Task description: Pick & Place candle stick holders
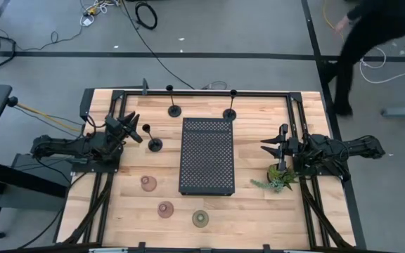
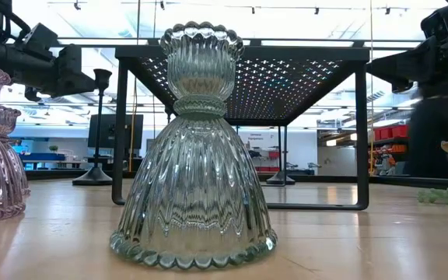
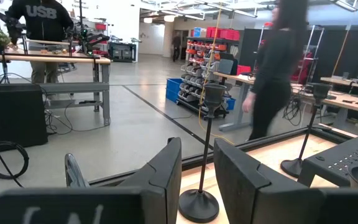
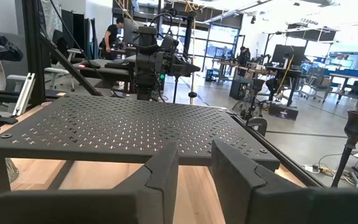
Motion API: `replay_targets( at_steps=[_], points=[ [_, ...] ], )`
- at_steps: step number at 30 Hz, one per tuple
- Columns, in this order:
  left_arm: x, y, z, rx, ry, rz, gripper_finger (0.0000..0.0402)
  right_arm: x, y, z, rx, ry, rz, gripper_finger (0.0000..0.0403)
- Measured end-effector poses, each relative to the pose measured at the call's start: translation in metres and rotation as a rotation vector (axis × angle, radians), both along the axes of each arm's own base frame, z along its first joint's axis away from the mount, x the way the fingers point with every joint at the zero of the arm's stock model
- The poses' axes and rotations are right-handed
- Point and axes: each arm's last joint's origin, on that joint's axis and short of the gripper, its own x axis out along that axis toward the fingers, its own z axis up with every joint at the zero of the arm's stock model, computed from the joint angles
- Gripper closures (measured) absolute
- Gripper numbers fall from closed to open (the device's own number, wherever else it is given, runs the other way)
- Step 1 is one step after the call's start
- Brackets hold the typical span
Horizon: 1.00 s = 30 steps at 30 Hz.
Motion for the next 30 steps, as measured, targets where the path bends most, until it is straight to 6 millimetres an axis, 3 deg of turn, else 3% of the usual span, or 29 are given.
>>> replay_targets(
  at_steps=[19,23,30],
  points=[
    [0.000,0.000,0.001,-0.006,-0.022,-0.012,0.0303,0.000,0.000,0.000,0.000,-0.002,-0.005,0.0302],
    [0.001,-0.001,0.001,-0.013,-0.039,-0.061,0.0303,-0.001,-0.002,0.005,0.011,-0.051,-0.063,0.0302],
    [0.002,-0.001,0.001,-0.008,-0.035,-0.082,0.0303,-0.003,0.000,0.019,0.028,-0.203,0.001,0.0302]
  ],
)
